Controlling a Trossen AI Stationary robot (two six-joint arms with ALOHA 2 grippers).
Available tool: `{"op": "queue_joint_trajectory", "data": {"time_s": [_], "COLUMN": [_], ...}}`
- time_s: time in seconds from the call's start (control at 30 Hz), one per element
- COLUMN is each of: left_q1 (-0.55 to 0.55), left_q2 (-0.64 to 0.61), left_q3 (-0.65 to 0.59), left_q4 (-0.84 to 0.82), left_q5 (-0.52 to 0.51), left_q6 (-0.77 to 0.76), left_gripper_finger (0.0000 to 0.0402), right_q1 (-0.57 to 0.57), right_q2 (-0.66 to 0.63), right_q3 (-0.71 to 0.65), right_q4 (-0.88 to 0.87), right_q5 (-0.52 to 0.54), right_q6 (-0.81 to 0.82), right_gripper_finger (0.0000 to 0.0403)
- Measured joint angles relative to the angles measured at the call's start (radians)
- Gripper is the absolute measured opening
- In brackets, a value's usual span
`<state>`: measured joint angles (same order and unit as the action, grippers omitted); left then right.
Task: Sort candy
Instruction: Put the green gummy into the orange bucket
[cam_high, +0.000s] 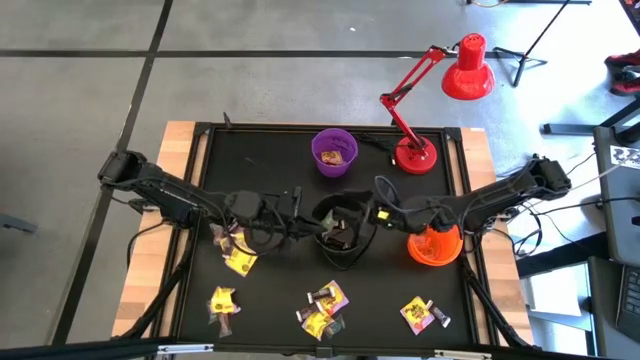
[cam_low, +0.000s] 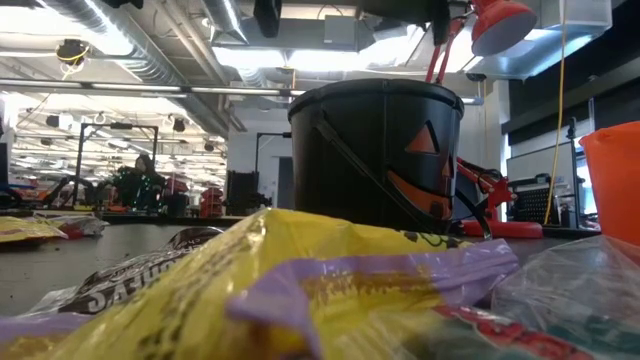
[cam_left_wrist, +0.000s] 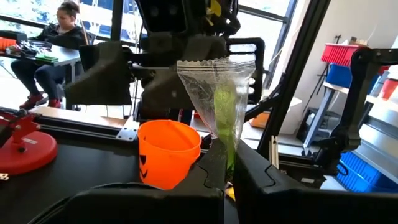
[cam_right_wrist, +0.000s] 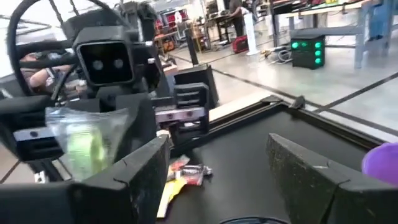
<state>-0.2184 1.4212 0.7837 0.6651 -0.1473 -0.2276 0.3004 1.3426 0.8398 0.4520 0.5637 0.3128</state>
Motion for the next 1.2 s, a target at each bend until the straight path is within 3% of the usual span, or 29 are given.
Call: {"op": "queue_joint_trajectory", "data": {"time_s": [0.33, 0.6, 0.93, 1.2], "left_q1": [0.001, 0.002, 0.002, 0.002], "left_q2": [0.000, 0.000, -0.001, -0.001], "left_q3": [0.000, 0.000, 0.000, 0.000], "left_q4": [-0.085, -0.094, -0.133, -0.133], "left_q5": [-0.055, -0.075, -0.083, -0.083], "left_q6": [0.021, 0.020, 0.021, 0.001], "left_gripper_finger": [0.0000, 0.0000, 0.0000, 0.0000], "right_q1": [0.000, 0.000, 0.000, 0.000], "right_q2": [0.015, 0.031, 0.027, 0.033], "right_q3": [0.000, 0.000, 0.000, 0.000], "right_q4": [-0.007, 0.036, -0.095, 0.008], "right_q5": [-0.199, -0.230, -0.255, -0.246], "right_q6": [-0.015, -0.015, -0.030, -0.030], "right_gripper_finger": [0.0262, 0.0262, 0.0262, 0.0262]}}
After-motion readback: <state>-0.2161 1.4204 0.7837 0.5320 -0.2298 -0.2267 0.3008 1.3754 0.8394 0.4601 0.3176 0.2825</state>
